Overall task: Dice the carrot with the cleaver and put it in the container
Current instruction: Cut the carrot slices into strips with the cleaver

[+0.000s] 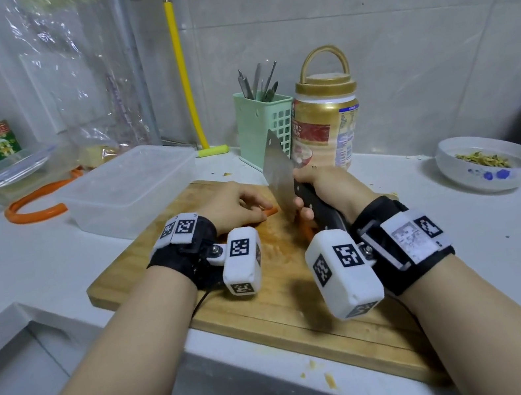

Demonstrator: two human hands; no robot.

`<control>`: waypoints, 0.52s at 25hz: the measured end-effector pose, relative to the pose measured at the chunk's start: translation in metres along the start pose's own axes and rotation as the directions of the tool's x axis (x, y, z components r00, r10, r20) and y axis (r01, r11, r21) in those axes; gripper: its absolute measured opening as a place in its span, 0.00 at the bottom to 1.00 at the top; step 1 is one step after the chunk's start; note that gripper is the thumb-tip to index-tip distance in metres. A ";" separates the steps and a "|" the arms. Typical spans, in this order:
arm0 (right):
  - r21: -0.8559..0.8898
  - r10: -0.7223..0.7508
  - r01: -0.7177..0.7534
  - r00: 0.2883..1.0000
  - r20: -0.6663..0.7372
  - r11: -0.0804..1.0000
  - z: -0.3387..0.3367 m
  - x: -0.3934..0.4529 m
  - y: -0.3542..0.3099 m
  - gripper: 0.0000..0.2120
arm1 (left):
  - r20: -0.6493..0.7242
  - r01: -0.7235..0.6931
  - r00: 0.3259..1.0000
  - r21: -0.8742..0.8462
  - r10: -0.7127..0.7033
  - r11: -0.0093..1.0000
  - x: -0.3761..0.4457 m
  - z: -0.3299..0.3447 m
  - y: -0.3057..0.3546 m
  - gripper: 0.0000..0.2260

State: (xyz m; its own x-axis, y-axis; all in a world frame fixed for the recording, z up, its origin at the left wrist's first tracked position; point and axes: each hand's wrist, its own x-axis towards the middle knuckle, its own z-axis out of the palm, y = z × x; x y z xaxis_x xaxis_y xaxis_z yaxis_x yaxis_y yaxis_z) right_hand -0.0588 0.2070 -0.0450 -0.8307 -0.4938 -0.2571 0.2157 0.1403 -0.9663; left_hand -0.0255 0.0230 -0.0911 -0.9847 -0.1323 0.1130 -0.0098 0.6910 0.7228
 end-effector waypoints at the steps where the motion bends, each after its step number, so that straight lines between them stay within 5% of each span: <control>1: -0.023 0.003 -0.003 1.000 -0.004 1.000 0.000 -0.001 -0.003 0.08 | -0.002 -0.004 1.000 0.008 0.004 1.000 0.001 0.000 -0.001 0.07; 13: -0.149 -0.027 0.033 0.999 0.043 0.988 0.011 0.002 -0.020 0.09 | -0.043 -0.049 0.998 0.050 0.051 0.998 0.001 0.000 0.000 0.10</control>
State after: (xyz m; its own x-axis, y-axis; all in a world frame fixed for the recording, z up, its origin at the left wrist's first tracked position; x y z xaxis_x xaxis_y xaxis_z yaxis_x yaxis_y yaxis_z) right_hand -0.0594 0.1937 -0.0266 -0.8134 -0.5338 -0.2314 0.1094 0.2503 -0.9620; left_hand -0.0264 0.0233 -0.0911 -0.9756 -0.1275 0.1789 0.0293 0.7316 0.6811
